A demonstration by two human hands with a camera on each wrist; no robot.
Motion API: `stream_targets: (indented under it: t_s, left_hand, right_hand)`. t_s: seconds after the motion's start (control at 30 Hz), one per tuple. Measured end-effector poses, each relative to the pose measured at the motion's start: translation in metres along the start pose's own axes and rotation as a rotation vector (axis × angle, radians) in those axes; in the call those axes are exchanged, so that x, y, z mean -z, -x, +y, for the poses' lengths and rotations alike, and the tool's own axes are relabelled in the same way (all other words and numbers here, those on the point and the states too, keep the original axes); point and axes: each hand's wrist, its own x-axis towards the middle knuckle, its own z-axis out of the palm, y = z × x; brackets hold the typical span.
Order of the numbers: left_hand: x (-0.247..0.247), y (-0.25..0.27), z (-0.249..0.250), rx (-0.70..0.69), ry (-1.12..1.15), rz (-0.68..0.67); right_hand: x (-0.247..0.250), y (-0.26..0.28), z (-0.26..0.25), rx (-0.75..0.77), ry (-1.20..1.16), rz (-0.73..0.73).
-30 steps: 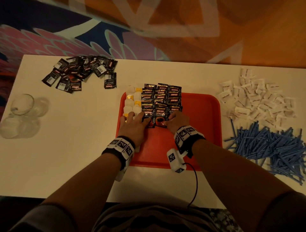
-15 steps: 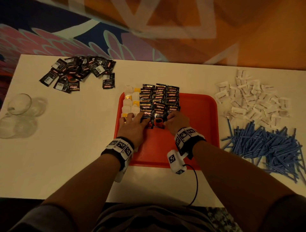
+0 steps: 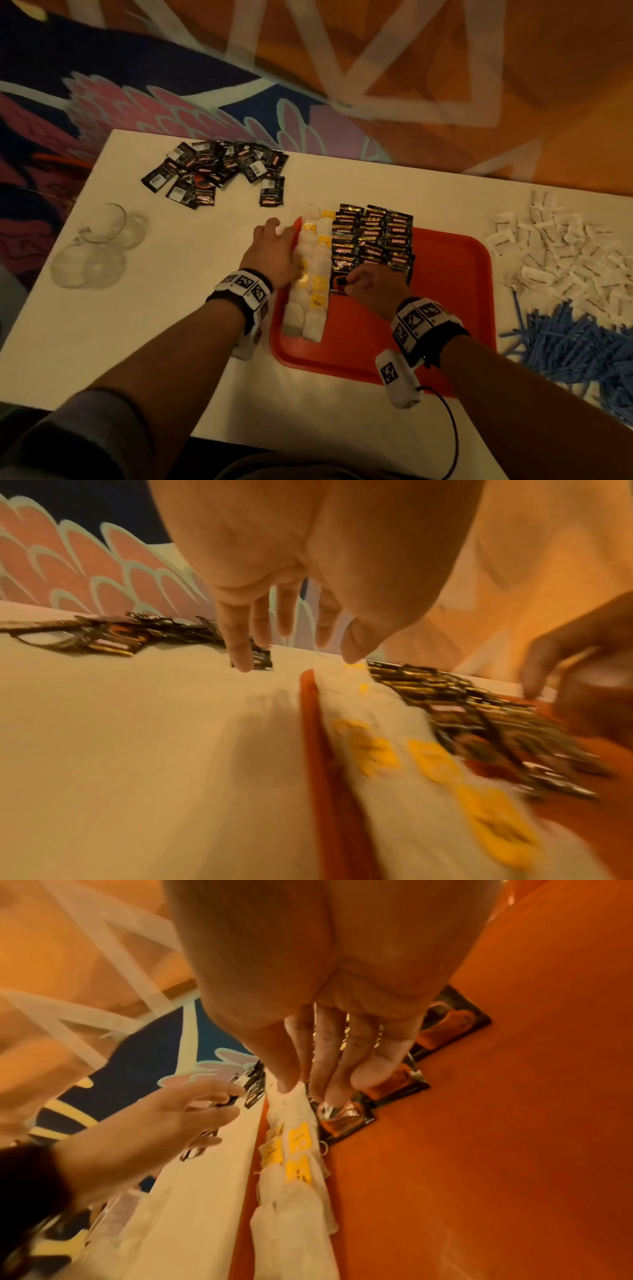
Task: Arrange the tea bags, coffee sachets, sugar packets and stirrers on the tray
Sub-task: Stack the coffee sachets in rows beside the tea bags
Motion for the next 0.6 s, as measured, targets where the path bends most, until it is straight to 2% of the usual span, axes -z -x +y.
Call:
stream_targets:
  t_s: [0.1,0.23,0.37,0.47,0.6]
  left_hand:
    - [0.021,-0.038,-0.030,0.000,-0.109,-0.012]
    - [0.048,-0.096,-0.058,-0.005,-0.206,-0.055]
    - [0.063,-0.147,-0.075,-0.062,-0.264,-0.063]
    - [0.062,-0.177,-0.085,-0.124,-0.312,-0.126]
    - [0.052,-0.183,-0.097,-0.129,-0.274,-0.196]
  right_hand:
    - [-0.009,0.000,-0.015,0.052,0.085,-0.054]
    - [-0.022,-0.006,-0.028,0.067,0.085,-0.088]
    - [-0.031,-0.009,-0.039,0.059,-0.007,0.026]
    - [-0.039,-0.013,-0.047,0.033,-0.076,0.080]
    - [-0.056,-0.018,-0.056,0.015,-0.071,0.110]
